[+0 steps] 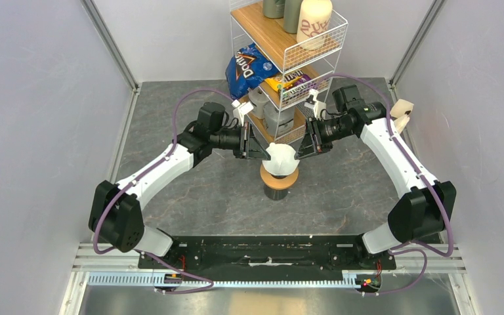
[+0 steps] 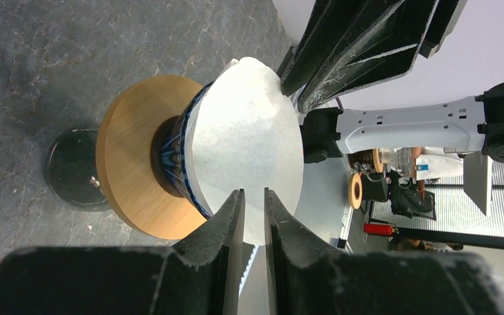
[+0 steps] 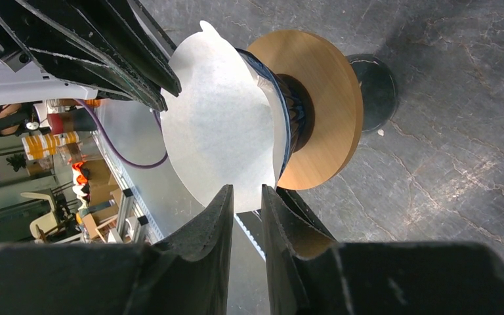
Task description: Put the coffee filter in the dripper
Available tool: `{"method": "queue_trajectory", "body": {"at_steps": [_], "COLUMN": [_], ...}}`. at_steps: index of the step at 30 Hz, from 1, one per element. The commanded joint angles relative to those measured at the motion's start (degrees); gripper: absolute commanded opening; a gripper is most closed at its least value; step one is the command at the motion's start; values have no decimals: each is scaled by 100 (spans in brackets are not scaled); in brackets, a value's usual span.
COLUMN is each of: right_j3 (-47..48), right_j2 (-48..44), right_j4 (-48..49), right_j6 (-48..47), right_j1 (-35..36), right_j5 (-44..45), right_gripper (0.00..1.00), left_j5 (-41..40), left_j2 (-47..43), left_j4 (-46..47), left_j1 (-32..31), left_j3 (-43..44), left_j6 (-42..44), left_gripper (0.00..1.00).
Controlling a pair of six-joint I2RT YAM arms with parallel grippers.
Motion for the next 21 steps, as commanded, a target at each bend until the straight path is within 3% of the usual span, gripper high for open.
{"method": "queue_trajectory", "body": {"at_steps": [1, 17, 20, 21], "right_j3": [36, 1204, 1423, 1477], "right_j2": [-1, -766, -929, -996], "right_j4": [-116, 30, 151, 189], "right_j6": [-143, -268, -282, -272], "right_j1": [46, 152, 158, 149], "right_j5": [-107, -509, -306, -170], "right_gripper": [29, 33, 38, 42], "left_j5": [130, 89, 67, 68], "left_j2": [3, -582, -848, -936], "left_j4": [2, -1292, -1360, -1310], "left_j1": [-72, -112, 67, 170], "left_j3": [18, 1308, 1393, 1378], "left_j6": [121, 1478, 1490, 1384], "left_gripper": [24, 31, 41, 49]}}
